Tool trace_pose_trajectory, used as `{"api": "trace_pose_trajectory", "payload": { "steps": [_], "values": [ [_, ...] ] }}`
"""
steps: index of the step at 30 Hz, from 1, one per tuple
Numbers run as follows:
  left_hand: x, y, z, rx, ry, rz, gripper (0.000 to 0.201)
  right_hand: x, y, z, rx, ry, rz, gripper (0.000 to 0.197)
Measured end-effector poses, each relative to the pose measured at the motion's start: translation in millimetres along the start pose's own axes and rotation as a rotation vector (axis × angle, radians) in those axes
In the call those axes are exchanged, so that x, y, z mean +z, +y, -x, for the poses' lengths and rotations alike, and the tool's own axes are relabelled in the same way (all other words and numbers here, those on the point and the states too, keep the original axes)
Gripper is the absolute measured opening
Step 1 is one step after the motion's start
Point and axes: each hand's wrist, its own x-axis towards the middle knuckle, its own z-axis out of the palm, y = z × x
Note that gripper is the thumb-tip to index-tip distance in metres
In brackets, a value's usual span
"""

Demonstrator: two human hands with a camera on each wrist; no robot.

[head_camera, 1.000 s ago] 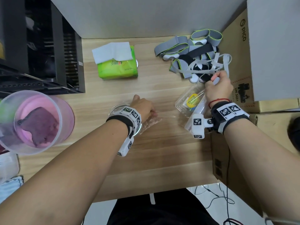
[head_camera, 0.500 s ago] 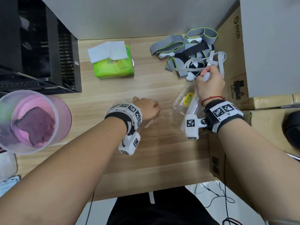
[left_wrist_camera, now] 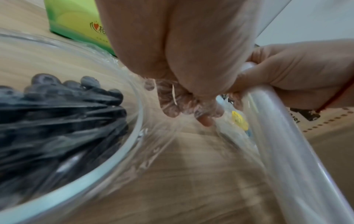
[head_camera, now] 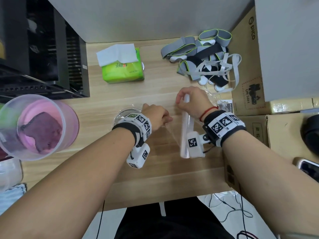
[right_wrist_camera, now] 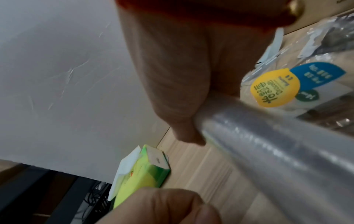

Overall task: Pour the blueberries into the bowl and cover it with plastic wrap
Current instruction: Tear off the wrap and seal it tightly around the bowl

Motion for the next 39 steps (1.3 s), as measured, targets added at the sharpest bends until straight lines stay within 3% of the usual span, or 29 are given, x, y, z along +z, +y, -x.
{"api": "trace_pose_trajectory", "payload": {
  "steps": [2, 7, 15, 21, 25, 31, 35, 39],
  "values": [
    [3.6, -2.9, 2.4, 0.0, 0.0, -0.037, 0.029, -4.4, 2.6, -0.1, 0.043, 0.022, 0.066, 0.015],
    [7.8, -6.7, 2.7, -0.029, 0.152, -0.044, 0.029, -11.7, 6.0, 8.0, 0.048, -0.036, 0.182, 0.016],
    [4.7, -12.7, 3.6, -0.041, 0.196, -0.035, 0.028, 4.4, 25.1, 24.3, 0.034, -0.149, 0.247, 0.02],
    [-7.9, -8.6, 9.9, -0.024, 0.155, -0.049, 0.041, 7.0, 30.7, 25.0, -0.001, 0.033, 0.062, 0.006],
    [5.2, 1.2, 11.2, -0.017, 0.13, -0.129, 0.051, 17.3, 17.6, 11.4, -0.104, -0.016, 0.059, 0.034],
    [0.6, -11.3, 20.1, -0.038, 0.349, -0.029, 0.043, 44.6, 12.5, 5.4, -0.137, -0.218, 0.153, 0.077],
    [-15.2, -27.2, 32.1, -0.094, 0.47, 0.141, 0.041, 52.1, 6.9, 7.3, -0.159, -0.002, 0.176, 0.055],
    [-27.8, -48.1, 50.6, -0.238, 0.505, 0.223, 0.042, 53.3, -33.8, 7.0, -0.121, -0.013, 0.168, 0.025]
  ]
}}
